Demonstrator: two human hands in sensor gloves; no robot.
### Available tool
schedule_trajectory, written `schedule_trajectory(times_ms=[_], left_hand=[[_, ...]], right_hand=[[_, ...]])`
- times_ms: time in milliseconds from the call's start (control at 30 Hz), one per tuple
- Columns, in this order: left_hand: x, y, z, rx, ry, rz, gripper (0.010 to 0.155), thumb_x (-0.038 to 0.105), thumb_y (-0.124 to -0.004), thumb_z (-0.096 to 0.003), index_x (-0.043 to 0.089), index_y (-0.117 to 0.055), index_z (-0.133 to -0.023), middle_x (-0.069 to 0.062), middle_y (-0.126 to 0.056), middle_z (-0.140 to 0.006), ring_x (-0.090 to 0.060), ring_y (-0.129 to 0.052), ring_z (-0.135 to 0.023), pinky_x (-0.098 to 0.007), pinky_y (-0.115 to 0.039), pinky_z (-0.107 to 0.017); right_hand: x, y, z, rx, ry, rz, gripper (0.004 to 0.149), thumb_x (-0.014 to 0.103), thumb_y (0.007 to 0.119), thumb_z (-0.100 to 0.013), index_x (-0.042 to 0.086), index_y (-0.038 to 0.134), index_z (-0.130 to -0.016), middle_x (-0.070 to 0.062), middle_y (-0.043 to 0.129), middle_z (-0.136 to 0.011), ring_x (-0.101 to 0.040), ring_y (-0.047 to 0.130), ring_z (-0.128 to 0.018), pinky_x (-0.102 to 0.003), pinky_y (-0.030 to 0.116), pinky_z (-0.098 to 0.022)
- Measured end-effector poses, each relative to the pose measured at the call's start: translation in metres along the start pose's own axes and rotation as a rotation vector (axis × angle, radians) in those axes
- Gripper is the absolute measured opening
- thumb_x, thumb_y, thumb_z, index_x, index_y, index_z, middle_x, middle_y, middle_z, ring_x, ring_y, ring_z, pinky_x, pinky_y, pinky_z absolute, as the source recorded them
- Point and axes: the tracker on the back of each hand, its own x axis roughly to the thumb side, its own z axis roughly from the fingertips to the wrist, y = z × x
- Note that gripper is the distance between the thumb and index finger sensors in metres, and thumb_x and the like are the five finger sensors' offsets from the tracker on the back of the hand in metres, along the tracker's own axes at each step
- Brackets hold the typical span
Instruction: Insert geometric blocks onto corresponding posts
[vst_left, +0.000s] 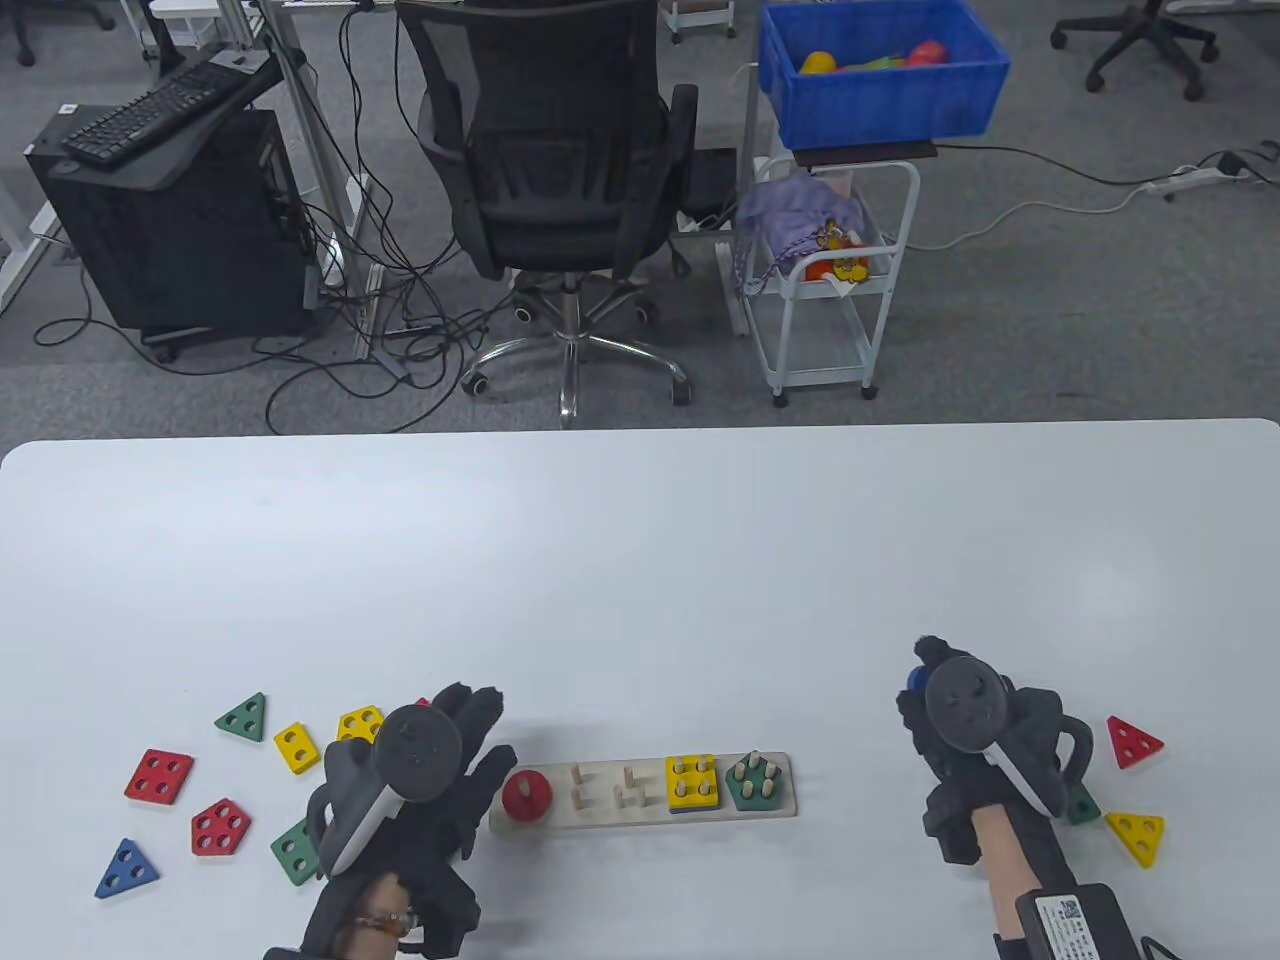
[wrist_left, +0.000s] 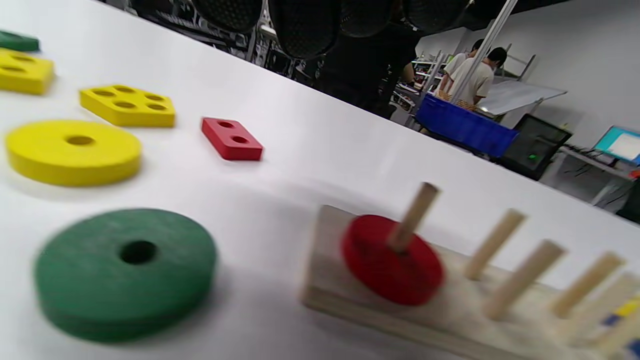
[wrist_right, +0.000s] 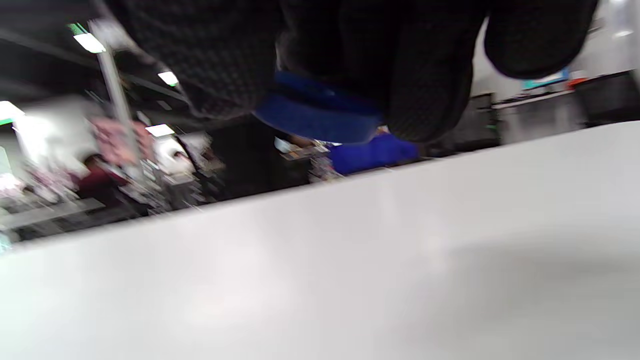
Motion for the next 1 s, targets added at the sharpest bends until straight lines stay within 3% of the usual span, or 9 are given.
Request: schedule_trajectory(times_ms=[133,300,500,700,833,1000], left_hand=[[0.010,-0.005,0.003,-0.071,-0.083,0.178,0.067,0.063,-0.063,-0.0418,0.046,-0.049,-0.106,0.010,-0.045,-0.120,-0.018,-0.065,-0.108,-0.046,-0.057,-0.080],[0.031,-0.022,0.006,-0.235,-0.223,0.364,0.068,0.062,-0.063,-0.0424,0.045,-0.048,-0.106,0.010,-0.043,-0.120,-0.017,-0.062,-0.110,-0.047,-0.056,-0.081],[0.053,-0.038,0.008,-0.344,-0.278,0.561,0.072,0.062,-0.066,-0.0423,0.041,-0.043,-0.108,0.007,-0.046,-0.120,-0.016,-0.073,-0.105,-0.042,-0.063,-0.078],[0.061,-0.049,0.003,-0.463,-0.271,0.682,0.079,0.064,-0.067,-0.0423,0.034,-0.037,-0.109,0.001,-0.058,-0.115,-0.017,-0.085,-0.096,-0.041,-0.073,-0.071],[0.063,-0.051,0.002,-0.423,-0.253,0.654,0.080,0.064,-0.067,-0.0414,0.031,-0.038,-0.108,0.003,-0.066,-0.111,-0.014,-0.091,-0.091,-0.039,-0.077,-0.068],[0.062,-0.052,-0.001,-0.438,-0.211,0.741,0.079,0.063,-0.073,-0.0393,0.030,-0.046,-0.106,0.003,-0.075,-0.105,-0.012,-0.095,-0.086,-0.038,-0.079,-0.065]], right_hand=[[0.041,-0.002,0.016,-0.021,-0.217,-0.132,0.060,0.039,0.085,-0.040,0.013,0.071,-0.092,-0.019,0.084,-0.088,-0.039,0.094,-0.069,-0.062,0.073,-0.051],[0.103,0.008,0.046,0.018,-0.495,-0.210,0.060,0.038,0.085,-0.039,0.013,0.071,-0.092,-0.019,0.084,-0.088,-0.039,0.095,-0.068,-0.062,0.074,-0.051],[0.153,0.016,0.077,-0.015,-0.730,-0.320,0.061,0.038,0.085,-0.039,0.012,0.070,-0.092,-0.020,0.084,-0.087,-0.038,0.096,-0.066,-0.061,0.076,-0.050],[0.171,0.021,0.085,-0.013,-0.737,-0.351,0.063,0.037,0.085,-0.039,0.010,0.068,-0.093,-0.022,0.083,-0.087,-0.038,0.097,-0.065,-0.062,0.077,-0.049],[0.173,0.021,0.088,-0.064,-0.742,-0.391,0.064,0.036,0.086,-0.039,0.008,0.067,-0.093,-0.022,0.082,-0.087,-0.039,0.097,-0.064,-0.062,0.077,-0.049],[0.169,0.022,0.087,-0.101,-0.747,-0.421,0.064,0.036,0.087,-0.039,0.007,0.067,-0.092,-0.023,0.083,-0.085,-0.038,0.097,-0.062,-0.062,0.077,-0.050]])
